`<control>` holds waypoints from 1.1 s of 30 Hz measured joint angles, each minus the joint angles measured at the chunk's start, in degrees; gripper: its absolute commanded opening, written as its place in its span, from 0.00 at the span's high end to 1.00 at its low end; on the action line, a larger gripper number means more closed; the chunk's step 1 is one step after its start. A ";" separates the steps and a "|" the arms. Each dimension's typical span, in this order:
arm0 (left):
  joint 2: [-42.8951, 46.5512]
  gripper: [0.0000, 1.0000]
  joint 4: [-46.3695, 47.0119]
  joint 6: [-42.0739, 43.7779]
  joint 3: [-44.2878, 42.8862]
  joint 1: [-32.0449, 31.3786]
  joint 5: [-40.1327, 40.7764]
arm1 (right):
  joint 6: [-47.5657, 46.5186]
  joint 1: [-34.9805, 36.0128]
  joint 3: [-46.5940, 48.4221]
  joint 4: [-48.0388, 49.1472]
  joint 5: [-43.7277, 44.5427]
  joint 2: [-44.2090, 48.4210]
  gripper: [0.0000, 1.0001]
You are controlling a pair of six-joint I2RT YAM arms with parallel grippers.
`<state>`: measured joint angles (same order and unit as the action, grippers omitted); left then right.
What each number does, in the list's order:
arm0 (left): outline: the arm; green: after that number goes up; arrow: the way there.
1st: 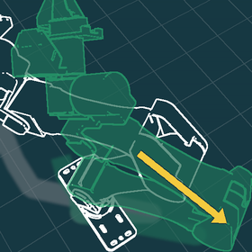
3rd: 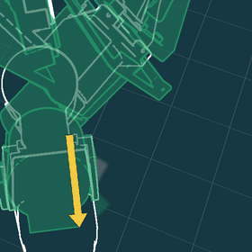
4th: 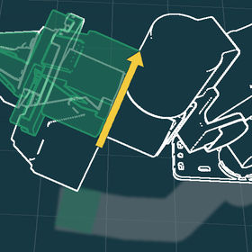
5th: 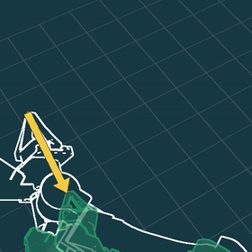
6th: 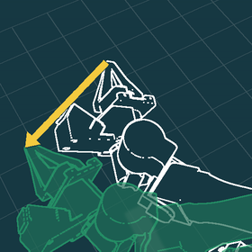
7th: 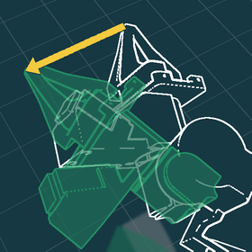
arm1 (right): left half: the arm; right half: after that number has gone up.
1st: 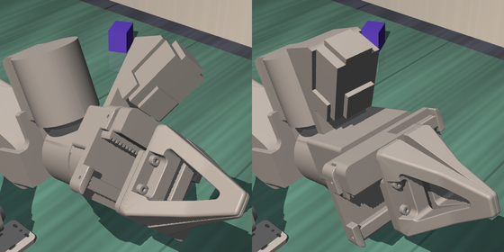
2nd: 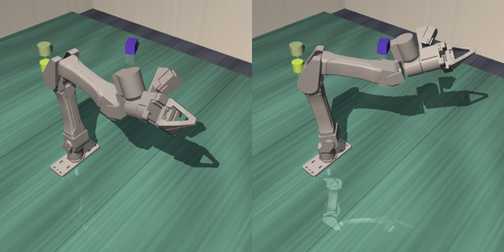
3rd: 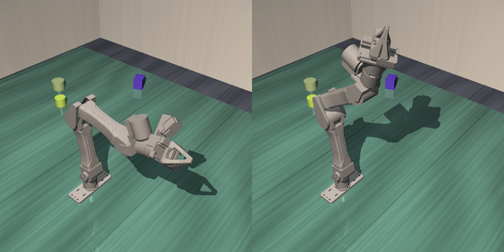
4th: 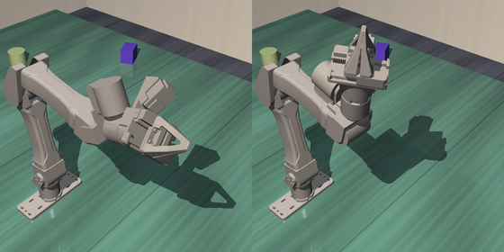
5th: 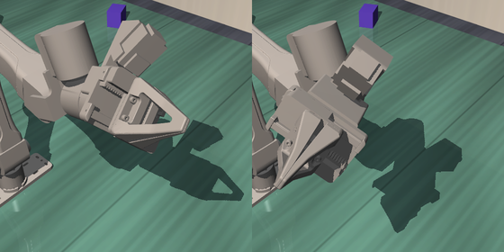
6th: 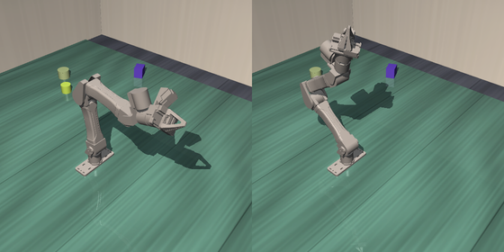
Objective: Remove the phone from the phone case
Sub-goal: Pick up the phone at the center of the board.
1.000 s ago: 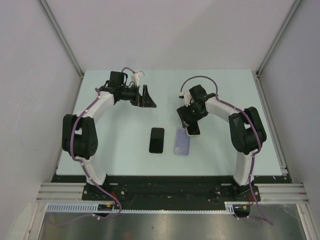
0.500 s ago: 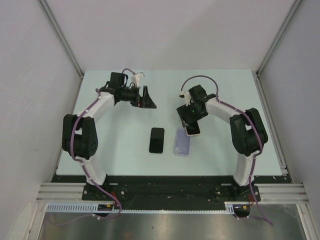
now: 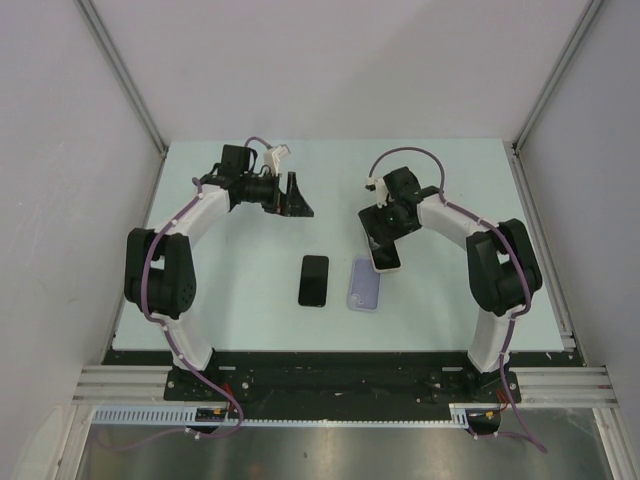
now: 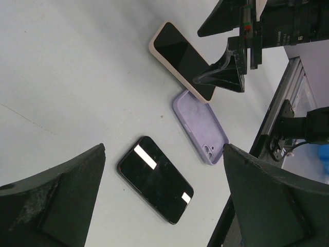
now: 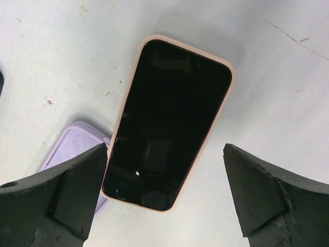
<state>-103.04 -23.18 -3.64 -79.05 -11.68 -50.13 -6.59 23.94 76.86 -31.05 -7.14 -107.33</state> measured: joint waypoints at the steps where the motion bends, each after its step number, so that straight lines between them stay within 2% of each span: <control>1: 0.00 0.00 0.00 0.00 0.00 0.00 0.00 | 0.42 -0.31 -0.04 0.00 -0.33 0.00 0.00; 14: 0.00 0.00 0.02 -0.04 0.00 -0.09 0.02 | 3.87 -0.70 -1.88 0.57 -4.26 -0.66 0.00; 33: 0.00 0.00 0.07 -0.04 0.00 -0.11 0.44 | 6.64 1.03 -2.38 2.36 -0.48 -2.78 0.01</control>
<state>-103.04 -23.11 -3.68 -79.05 -11.79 -49.69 0.05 24.97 74.48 -28.69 -7.62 -110.10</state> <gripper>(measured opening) 0.996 0.995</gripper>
